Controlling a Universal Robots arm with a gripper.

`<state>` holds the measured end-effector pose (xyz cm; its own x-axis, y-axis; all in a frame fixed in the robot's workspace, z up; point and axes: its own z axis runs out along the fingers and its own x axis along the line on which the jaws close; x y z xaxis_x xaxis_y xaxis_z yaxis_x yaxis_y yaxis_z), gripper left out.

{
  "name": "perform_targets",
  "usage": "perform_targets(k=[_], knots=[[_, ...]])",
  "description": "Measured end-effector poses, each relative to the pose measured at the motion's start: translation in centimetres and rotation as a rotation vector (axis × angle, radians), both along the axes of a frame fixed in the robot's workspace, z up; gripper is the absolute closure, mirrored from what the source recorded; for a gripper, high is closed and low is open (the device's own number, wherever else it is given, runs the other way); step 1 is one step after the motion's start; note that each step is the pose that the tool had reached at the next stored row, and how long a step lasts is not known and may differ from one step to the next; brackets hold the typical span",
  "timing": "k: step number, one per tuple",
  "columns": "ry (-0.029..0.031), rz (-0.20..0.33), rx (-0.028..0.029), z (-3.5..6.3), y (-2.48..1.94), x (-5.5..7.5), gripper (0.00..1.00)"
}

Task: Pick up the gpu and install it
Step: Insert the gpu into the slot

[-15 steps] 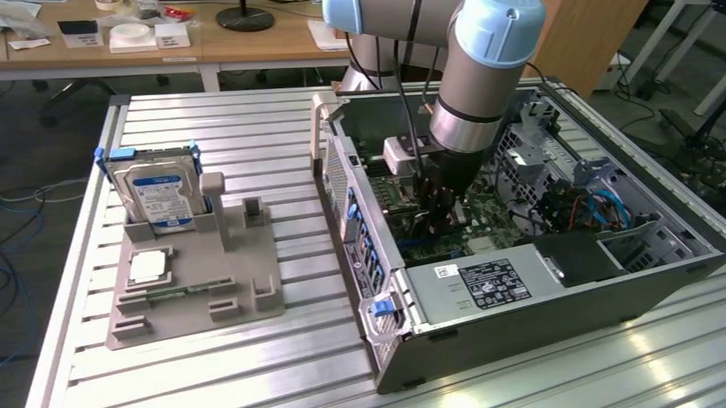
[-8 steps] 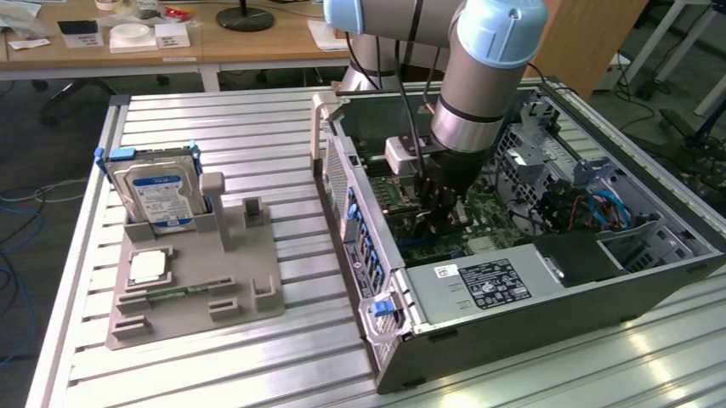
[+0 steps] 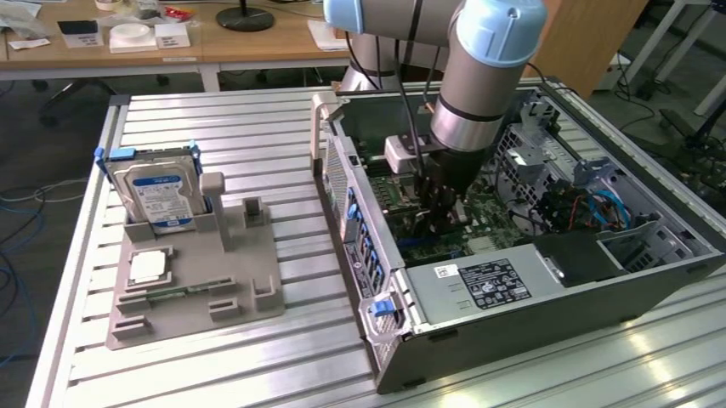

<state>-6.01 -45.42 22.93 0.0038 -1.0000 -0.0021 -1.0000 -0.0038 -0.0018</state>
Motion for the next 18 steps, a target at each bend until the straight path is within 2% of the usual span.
perform_targets(k=[8,18], knots=[[0.0,-0.027,-0.0001,-0.01,0.01,-0.03,0.72],[0.0,-0.028,0.0,-0.18,0.01,-0.25,0.72]])
